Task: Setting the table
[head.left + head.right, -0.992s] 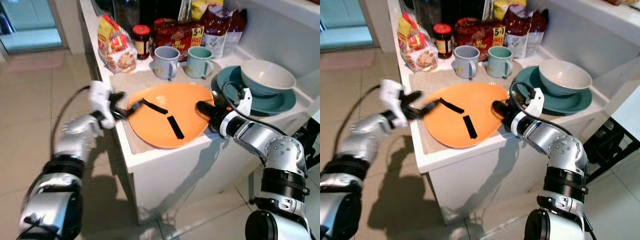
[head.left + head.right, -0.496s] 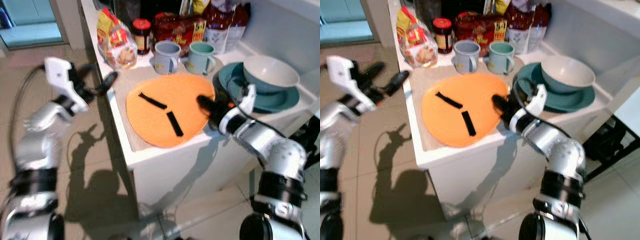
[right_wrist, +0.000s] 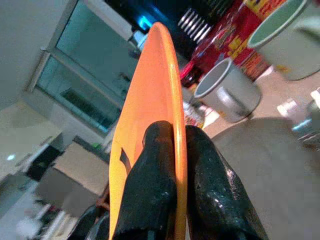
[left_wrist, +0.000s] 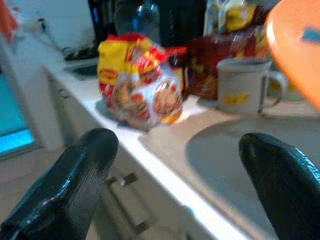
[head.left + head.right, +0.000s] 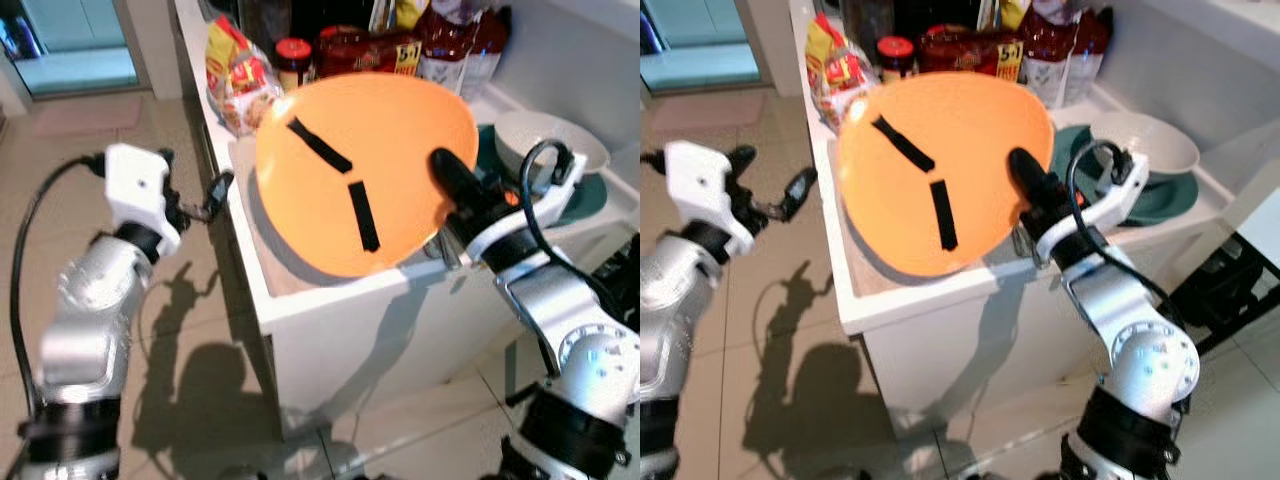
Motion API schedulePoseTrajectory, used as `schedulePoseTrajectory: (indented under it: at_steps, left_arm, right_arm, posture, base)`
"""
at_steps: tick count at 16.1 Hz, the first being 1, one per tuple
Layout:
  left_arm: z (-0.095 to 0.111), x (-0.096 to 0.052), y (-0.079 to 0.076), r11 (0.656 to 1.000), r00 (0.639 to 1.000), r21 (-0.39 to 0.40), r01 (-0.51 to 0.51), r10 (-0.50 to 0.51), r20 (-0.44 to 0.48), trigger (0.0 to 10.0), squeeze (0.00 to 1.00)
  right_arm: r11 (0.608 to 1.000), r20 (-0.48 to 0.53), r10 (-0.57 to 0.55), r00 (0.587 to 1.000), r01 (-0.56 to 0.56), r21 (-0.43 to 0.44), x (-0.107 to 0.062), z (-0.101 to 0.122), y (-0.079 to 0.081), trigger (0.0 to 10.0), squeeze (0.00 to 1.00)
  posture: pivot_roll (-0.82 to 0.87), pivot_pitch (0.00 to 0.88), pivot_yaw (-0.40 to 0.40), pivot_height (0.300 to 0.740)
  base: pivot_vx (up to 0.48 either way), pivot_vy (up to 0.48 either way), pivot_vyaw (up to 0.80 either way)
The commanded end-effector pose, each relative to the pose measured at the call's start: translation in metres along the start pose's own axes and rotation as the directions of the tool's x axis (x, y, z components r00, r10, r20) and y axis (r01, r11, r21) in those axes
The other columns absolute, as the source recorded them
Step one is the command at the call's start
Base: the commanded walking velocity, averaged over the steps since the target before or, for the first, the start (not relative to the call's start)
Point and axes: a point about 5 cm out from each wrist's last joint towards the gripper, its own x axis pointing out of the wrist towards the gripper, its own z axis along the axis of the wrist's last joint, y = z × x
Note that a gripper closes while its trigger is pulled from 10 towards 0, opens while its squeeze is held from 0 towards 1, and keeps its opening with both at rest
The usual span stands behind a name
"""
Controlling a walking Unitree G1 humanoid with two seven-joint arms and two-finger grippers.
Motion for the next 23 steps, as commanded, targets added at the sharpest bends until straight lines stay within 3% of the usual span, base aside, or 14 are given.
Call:
schedulePoseTrajectory:
  at_steps: [1,2,5,7,9,11,12,16,19,23]
  left_arm:
    - [0.003,-0.002,-0.011,0.999,1.000,0.024,0.025,-0.025,0.002,10.0,0.00]
    - [0.003,-0.005,-0.017,1.000,1.000,0.001,0.030,-0.030,0.000,10.0,0.00]
    - [0.011,-0.007,-0.027,1.000,1.000,0.011,0.027,-0.027,0.008,10.0,0.00]
    - [0.011,-0.007,-0.032,0.999,1.000,0.042,0.024,-0.024,-0.007,10.0,0.00]
    - [0.012,-0.009,-0.036,1.000,1.000,0.019,0.009,-0.009,-0.007,10.0,0.00]
    - [0.016,-0.007,-0.037,1.000,1.000,0.018,0.007,-0.007,0.000,10.0,0.00]
    - [0.017,-0.006,-0.038,1.000,1.000,0.024,0.005,-0.005,0.004,10.0,0.00]
    - [0.009,-0.005,-0.043,0.999,1.000,-0.033,0.004,-0.004,-0.007,10.0,0.00]
    - [-0.003,-0.004,-0.049,0.999,0.999,-0.042,0.004,-0.006,-0.033,10.0,0.00]
    - [-0.001,0.006,-0.057,0.999,0.999,-0.032,0.020,-0.021,-0.024,10.0,0.00]
  right_arm:
    - [0.994,0.054,0.075,0.996,-0.071,-0.080,-0.004,0.008,0.012,10.0,0.00]
    - [0.984,0.043,0.079,0.996,-0.071,-0.162,-0.008,0.006,0.012,10.0,0.00]
    - [0.963,0.035,0.039,0.999,-0.028,-0.266,-0.016,0.003,0.008,10.0,0.00]
    - [0.963,0.064,0.016,0.998,0.002,-0.271,-0.020,0.003,0.004,10.0,0.00]
    - [0.972,0.134,0.000,0.991,0.032,-0.234,-0.020,0.006,-0.004,10.0,0.00]
    - [0.987,0.171,0.048,0.984,-0.021,-0.159,-0.020,0.007,-0.001,10.0,0.00]
    - [0.987,0.174,0.050,0.983,-0.021,-0.162,-0.020,0.006,-0.001,10.0,0.00]
    - [0.966,0.196,-0.064,0.979,0.110,-0.235,-0.012,0.000,-0.015,10.0,0.00]
    - [0.908,0.146,-0.095,0.985,0.146,-0.392,-0.006,-0.013,-0.018,10.0,0.00]
    - [0.888,0.164,-0.142,0.976,0.199,-0.414,-0.006,-0.012,-0.030,10.0,0.00]
  posture:
    - [0.06,0.010,-0.042,0.740]
    - [0.07,0.019,-0.046,0.740]
    - [0.09,0.032,-0.058,0.740]
    - [0.09,0.045,-0.081,0.740]
    - [0.10,0.042,-0.093,0.740]
    - [0.10,0.032,-0.096,0.740]
    - [0.10,0.032,-0.096,0.740]
    - [0.12,0.006,-0.093,0.740]
    - [0.10,0.000,-0.087,0.740]
    - [0.08,0.000,-0.068,0.740]
  base:
    - [0.000,0.000,0.00]
    - [0.000,0.000,0.00]
    - [0.000,0.000,0.00]
    - [-0.292,0.000,0.00]
    - [-0.352,0.000,0.00]
    - [-0.358,0.000,0.00]
    - [-0.368,0.000,0.00]
    - [-0.178,0.000,0.00]
    - [0.000,-0.099,0.00]
    - [0.000,-0.416,0.12]
